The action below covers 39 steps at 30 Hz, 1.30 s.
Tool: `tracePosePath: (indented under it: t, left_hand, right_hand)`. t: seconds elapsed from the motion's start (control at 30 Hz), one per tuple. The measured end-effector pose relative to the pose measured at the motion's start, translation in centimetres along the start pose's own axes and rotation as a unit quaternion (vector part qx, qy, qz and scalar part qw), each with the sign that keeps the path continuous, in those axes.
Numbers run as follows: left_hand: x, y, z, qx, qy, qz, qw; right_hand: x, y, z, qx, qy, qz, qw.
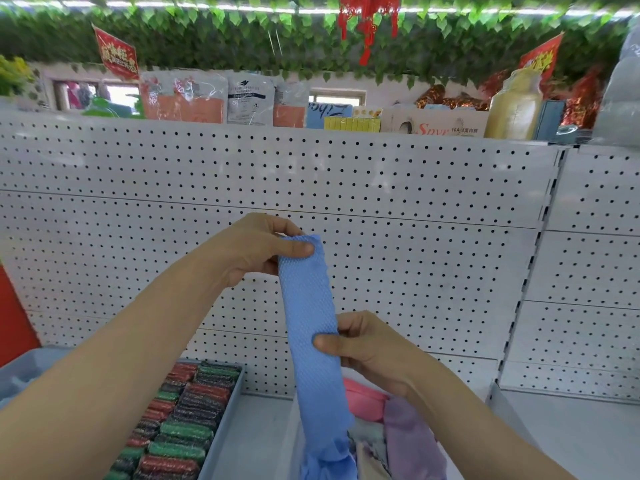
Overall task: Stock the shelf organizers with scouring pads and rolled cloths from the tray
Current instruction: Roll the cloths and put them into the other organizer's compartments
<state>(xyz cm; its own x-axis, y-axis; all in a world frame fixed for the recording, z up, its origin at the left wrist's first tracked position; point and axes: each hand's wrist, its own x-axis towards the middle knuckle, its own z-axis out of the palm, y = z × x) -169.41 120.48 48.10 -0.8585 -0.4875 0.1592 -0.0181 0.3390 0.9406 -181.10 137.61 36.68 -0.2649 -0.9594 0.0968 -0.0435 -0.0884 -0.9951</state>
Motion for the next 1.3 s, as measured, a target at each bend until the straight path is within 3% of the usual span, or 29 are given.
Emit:
tracePosePath:
  t: [0.1, 0.17, 0.3, 0.47, 0.67, 0.77, 0.87, 1.03, 1.17, 1.3]
  left_hand:
    - [-0.1, -0.6, -0.2, -0.015, -0.001, -0.022, 1.0]
    - [-0.1, -1.1, -0.3, -0.032, -0.01, -0.037, 0.999]
    - [0.1, -2.2, -0.3, -0.083, -0.045, -0.069, 0.993]
    - [0.1, -3.3, 1.0, -0.187, -0.099, -0.127, 0.969]
    - [-0.2, -4.9, 2.8, -0.318, -0.134, -0.183, 0.921]
    - [-1.0, -5.5, 4.1, -0.277, -0.152, -0.143, 0.938]
    - [-1.6, -5.8, 4.9, -0.204, -0.09, -0.05, 0.973]
    - [-2.5, -5.8, 5.4, -0.204, -0.027, 0.078, 0.976]
    - [-2.3, -6.1, 5.8, -0.156, 0.06, 0.099, 0.981]
    - [-2.3, -6.6, 5.7, -0.134, 0.087, 0.104, 0.982]
  right_hand:
    - [-0.5, -1.4, 0.7, -0.058, -0.014, -0.028, 0.998]
    - [-0.7, -2.3, 1.1, -0.14, 0.021, -0.082, 0.987]
    - [-0.9, -3.7, 1.0, -0.287, 0.108, -0.2, 0.931]
    - [-1.1, -5.5, 1.2, -0.143, 0.071, -0.253, 0.954]
    - [0.1, -6.7, 1.8, 0.011, 0.191, -0.21, 0.959]
    - [0.7, -6.6, 1.6, 0.05, 0.23, -0.173, 0.956]
    - [1.0, -6.3, 1.1, 0.074, 0.257, -0.134, 0.954]
    - [0.9, -6.0, 0.7, 0.103, 0.25, -0.107, 0.957]
    - [0.8, -5.7, 0.7, 0.068, 0.217, -0.106, 0.968]
    - [0.7, -5.3, 0.4, -0.017, 0.194, -0.112, 0.975]
